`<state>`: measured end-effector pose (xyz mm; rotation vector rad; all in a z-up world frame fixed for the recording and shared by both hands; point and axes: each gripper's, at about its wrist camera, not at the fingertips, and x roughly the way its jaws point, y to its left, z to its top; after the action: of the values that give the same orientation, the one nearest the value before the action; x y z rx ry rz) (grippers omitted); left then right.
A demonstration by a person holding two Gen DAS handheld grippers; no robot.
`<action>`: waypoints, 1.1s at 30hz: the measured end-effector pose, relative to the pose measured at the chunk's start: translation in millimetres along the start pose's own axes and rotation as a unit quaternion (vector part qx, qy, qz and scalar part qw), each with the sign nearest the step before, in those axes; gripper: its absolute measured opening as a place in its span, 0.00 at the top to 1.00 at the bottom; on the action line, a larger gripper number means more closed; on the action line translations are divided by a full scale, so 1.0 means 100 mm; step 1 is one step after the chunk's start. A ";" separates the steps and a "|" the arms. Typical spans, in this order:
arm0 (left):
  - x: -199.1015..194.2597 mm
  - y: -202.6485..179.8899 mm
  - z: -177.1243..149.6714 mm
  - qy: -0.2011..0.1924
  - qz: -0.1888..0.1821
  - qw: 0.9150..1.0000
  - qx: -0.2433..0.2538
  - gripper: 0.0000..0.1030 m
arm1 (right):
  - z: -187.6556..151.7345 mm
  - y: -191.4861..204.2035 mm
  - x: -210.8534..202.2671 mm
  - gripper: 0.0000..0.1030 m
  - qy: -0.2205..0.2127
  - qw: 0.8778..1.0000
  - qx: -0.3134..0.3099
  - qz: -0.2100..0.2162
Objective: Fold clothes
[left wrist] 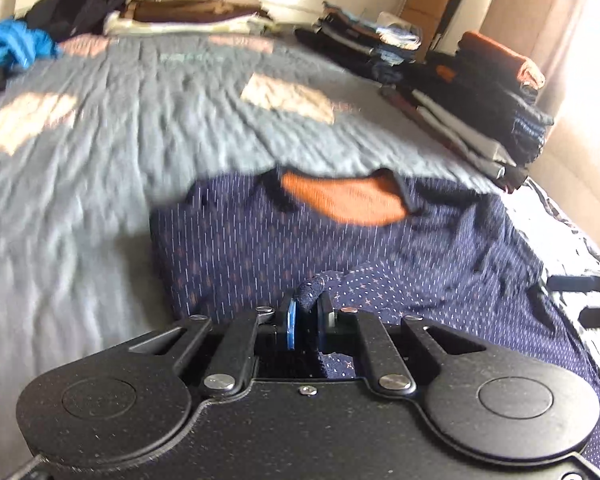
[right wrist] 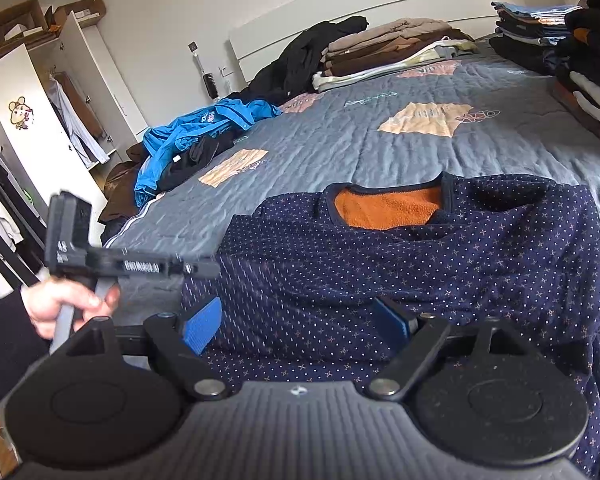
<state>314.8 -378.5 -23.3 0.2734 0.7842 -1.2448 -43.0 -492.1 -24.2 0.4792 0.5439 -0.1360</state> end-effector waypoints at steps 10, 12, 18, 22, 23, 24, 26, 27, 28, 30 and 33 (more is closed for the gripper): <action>0.21 0.05 0.62 -0.019 0.014 0.999 0.038 0.91 | 0.00 -0.05 0.01 0.20 -0.002 1.000 0.003 -0.011; 0.40 0.17 0.58 0.011 0.035 0.999 0.026 0.89 | 0.00 -0.06 0.01 0.20 -0.002 1.000 0.004 -0.013; 0.60 0.48 0.31 0.062 0.099 0.993 -0.026 0.79 | 0.00 -0.07 0.02 0.20 0.000 1.000 0.003 -0.010; 0.22 0.58 0.17 0.019 0.057 0.995 -0.085 0.70 | 0.01 -0.10 0.01 0.20 -0.002 1.000 0.007 -0.009; 0.16 0.55 0.12 0.013 0.042 0.994 -0.095 0.65 | 0.01 -0.10 0.00 0.20 -0.003 1.000 0.008 -0.009; 0.11 0.50 0.06 0.008 0.027 0.994 -0.105 0.61 | 0.01 -0.09 0.00 0.20 -0.004 1.000 0.009 -0.009; 0.14 0.39 -0.02 0.007 0.010 0.993 -0.116 0.59 | 0.02 -0.09 -0.01 0.20 -0.005 1.000 0.010 -0.009; 0.18 0.33 -0.07 0.009 0.008 0.994 -0.111 0.59 | 0.03 -0.08 -0.01 0.20 -0.006 1.000 0.010 -0.009; 0.23 0.27 -0.11 0.011 0.013 0.995 -0.103 0.59 | 0.03 -0.07 -0.01 0.20 -0.007 1.000 0.010 -0.008; 0.34 0.23 -0.16 0.014 0.024 0.995 -0.098 0.59 | 0.03 -0.06 -0.02 0.20 -0.008 1.000 0.008 -0.007; 0.46 0.23 -0.20 0.015 0.029 0.994 -0.101 0.63 | 0.03 -0.04 -0.02 0.20 -0.008 1.000 0.004 -0.004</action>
<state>332.9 -393.4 -72.8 0.1491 0.9160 -1.1002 -44.1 -496.8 -22.6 0.4830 0.5300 -0.1503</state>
